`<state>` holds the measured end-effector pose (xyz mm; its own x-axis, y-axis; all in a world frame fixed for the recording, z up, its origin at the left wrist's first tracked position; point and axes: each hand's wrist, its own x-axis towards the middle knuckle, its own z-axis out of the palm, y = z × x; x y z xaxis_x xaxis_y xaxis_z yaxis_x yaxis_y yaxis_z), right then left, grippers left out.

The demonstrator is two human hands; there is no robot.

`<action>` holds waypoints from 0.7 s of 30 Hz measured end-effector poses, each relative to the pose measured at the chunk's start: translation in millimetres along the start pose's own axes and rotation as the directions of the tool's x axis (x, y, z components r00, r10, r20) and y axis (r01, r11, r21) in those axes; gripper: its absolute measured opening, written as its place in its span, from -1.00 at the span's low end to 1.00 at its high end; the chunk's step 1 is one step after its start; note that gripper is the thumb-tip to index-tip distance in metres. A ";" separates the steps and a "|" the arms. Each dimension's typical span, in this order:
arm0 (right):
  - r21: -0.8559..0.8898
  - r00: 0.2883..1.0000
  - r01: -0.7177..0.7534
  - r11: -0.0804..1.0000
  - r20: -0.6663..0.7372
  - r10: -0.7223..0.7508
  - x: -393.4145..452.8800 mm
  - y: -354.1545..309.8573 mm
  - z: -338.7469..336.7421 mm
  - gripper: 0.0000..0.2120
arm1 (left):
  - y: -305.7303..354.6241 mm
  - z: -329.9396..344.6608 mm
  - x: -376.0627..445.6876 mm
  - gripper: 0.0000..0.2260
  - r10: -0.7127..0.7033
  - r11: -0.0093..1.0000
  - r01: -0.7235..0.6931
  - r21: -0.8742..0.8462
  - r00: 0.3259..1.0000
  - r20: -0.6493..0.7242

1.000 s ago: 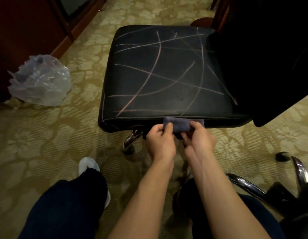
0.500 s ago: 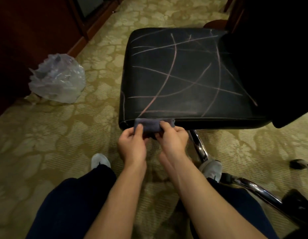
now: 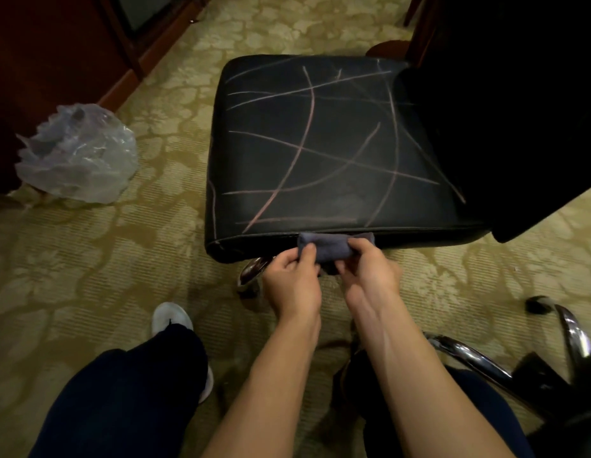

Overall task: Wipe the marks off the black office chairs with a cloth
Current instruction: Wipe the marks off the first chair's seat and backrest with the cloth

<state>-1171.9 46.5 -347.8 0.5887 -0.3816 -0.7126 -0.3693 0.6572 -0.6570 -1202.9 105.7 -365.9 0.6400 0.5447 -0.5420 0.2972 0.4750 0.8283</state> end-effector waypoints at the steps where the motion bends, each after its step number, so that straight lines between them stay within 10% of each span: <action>1: 0.009 1.000 0.011 1.000 -0.016 -0.011 2.9 -1.7 -2.4 -0.83 | -1.3 2.2 -2.3 -0.97 -0.014 1.000 0.014 0.007 1.000 0.027; 13: -0.165 0.963 -0.145 0.976 0.205 0.178 -64.3 76.4 50.8 -0.87 | 42.5 -86.0 51.5 -0.85 0.119 0.992 -0.128 -0.022 0.964 -0.236; 21: -0.226 0.964 0.000 0.974 0.261 0.060 -51.9 88.5 48.6 -0.90 | 46.0 -94.5 67.7 -0.67 0.139 0.981 -0.121 0.152 0.984 -0.108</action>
<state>-1200.2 156.1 -356.9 0.7325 -0.1586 -0.6620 -0.5219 0.4936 -0.6957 -1212.8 229.8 -378.0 0.5950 0.6764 -0.4341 0.3216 0.2946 0.8999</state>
